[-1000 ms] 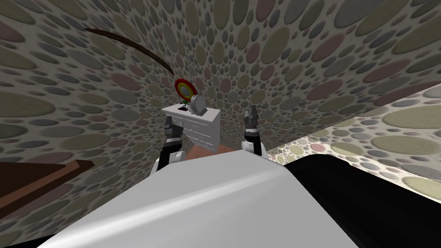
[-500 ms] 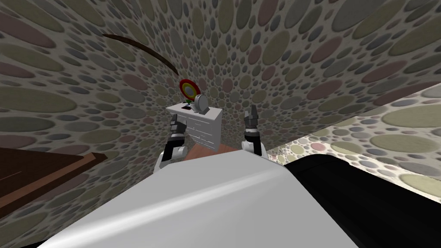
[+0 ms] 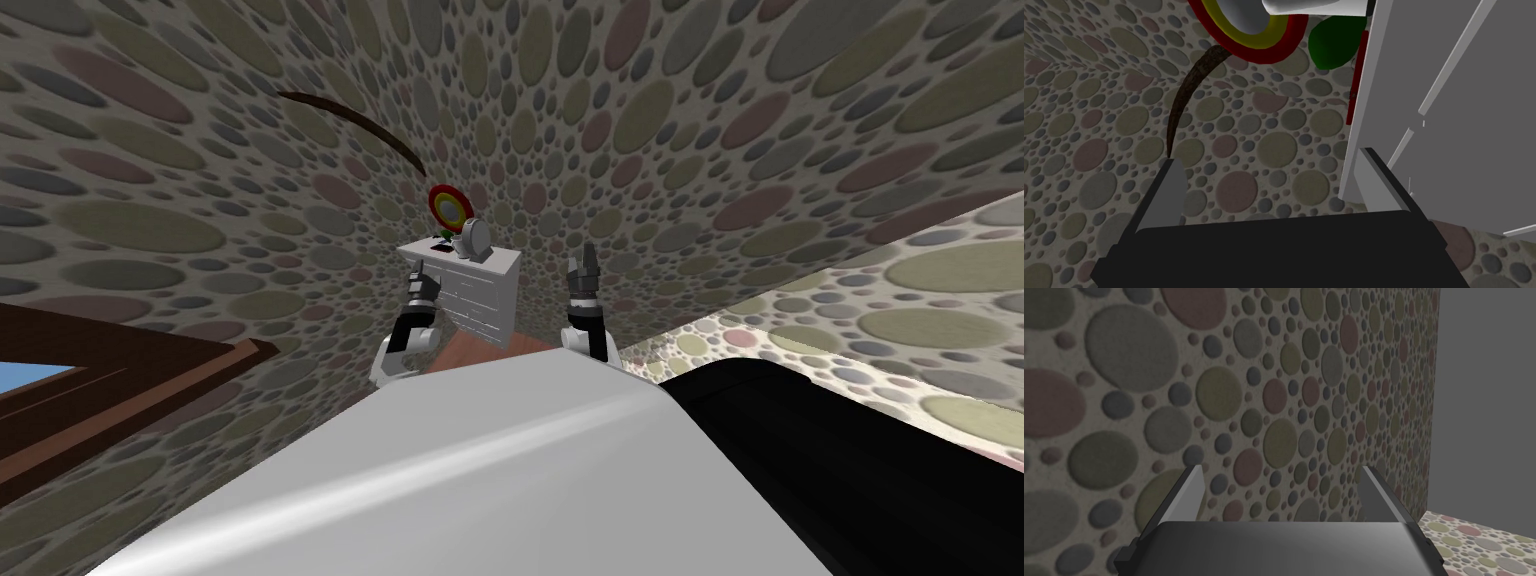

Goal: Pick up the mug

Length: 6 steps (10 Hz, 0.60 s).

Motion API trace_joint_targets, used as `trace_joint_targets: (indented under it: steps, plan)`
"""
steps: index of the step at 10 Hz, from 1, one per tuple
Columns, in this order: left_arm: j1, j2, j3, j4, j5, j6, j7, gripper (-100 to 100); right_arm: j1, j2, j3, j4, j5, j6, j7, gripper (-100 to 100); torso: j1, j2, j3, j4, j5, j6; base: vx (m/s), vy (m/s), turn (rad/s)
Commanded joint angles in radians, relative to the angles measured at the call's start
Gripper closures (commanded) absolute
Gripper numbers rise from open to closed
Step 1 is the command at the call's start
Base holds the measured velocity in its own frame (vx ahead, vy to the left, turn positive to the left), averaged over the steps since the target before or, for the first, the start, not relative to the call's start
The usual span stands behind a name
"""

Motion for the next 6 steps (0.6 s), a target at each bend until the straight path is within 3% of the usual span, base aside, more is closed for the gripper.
trace_joint_targets:
  steps: [1, 2, 3, 4, 6]
  plan:
    - [-0.039, 0.003, 0.002, 0.015, 0.002, 0.008, 0.0, -100, 0.0, 0.0, 0.0, 0.0, 0.0, 0.0, 0.0, 0, 0.0, 0.0, 0.0, 0.0, 0.0, 0.0, -0.022, 0.018, -0.008]
    - [-0.077, 0.009, -0.001, 0.054, 0.011, 0.06, -0.001, -100, 0.0, 0.0, 0.0, 0.0, 0.0, 0.0, 0.0, 0, -0.002, -0.001, -0.001, 0.0, 0.0, 0.0, -0.049, 0.023, 0.069]
    - [-0.107, 0.009, -0.001, 0.054, 0.011, 0.06, -0.001, -100, 0.0, 0.0, 0.0, 0.0, 0.0, 0.0, 0.0, 0, -0.002, -0.001, 0.0, 0.0, 0.0, 0.0, -0.047, 0.03, 0.036]
    - [-0.138, 0.015, -0.003, 0.095, 0.02, 0.107, -0.002, -100, 0.0, 0.0, 0.0, 0.0, 0.0, 0.0, 0.0, 0, -0.002, -0.001, 0.0, 0.0, 0.0, 0.0, -0.06, 0.052, 0.055]
    - [-0.178, 0.015, -0.003, 0.096, 0.02, 0.114, -0.002, -100, 0.0, 0.0, 0.0, 0.0, 0.0, 0.0, 0.0, 0, 0.0, 0.0, 0.0, 0.0, 0.0, 0.0, -0.035, 0.04, 0.012]
